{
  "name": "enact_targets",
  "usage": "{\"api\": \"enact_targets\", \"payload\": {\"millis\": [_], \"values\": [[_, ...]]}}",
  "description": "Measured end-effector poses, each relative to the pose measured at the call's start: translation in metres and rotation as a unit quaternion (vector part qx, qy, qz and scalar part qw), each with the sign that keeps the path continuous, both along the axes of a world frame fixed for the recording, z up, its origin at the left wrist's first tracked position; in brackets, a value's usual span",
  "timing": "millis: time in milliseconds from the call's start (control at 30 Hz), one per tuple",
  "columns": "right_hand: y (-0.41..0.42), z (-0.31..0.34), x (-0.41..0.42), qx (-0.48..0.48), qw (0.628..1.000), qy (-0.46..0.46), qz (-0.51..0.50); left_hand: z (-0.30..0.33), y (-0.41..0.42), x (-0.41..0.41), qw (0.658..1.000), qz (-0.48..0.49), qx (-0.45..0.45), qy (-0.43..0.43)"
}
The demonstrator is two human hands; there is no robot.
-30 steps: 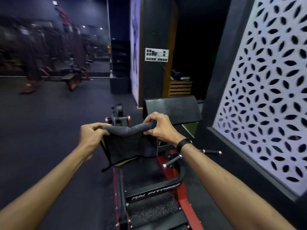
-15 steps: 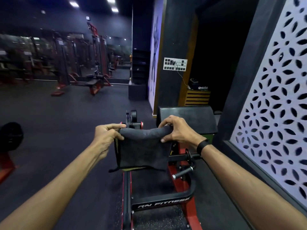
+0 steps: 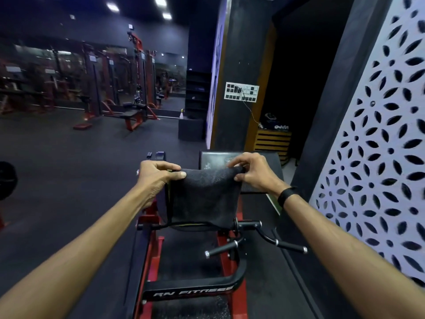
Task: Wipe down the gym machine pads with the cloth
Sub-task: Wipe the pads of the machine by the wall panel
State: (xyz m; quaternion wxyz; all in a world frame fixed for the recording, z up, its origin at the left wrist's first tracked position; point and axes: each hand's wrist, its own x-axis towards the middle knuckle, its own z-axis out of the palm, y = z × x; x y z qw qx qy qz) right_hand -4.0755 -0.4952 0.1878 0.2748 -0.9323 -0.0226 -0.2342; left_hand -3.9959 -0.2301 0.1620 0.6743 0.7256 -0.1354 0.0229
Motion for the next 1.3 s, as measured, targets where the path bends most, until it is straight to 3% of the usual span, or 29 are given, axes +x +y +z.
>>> {"api": "enact_targets", "payload": {"millis": [333,700,1067,1300], "values": [[-0.066,-0.009,0.018,0.072,0.996,-0.048,-0.003,0.005,-0.071,0.017,0.990,0.061,0.116,-0.060],[-0.104,-0.012,0.112,0.040,0.998,-0.055,-0.015,-0.011,-0.121,0.124,0.997,0.074,0.005,-0.021],[-0.116,-0.055,0.217,0.054,0.996,-0.024,-0.069,-0.057,-0.145,0.241,0.996,0.065,0.001,0.068],[-0.126,-0.091,0.248,-0.016,0.995,0.028,-0.092,-0.088,-0.154,0.274,0.997,0.007,0.044,0.066]]}}
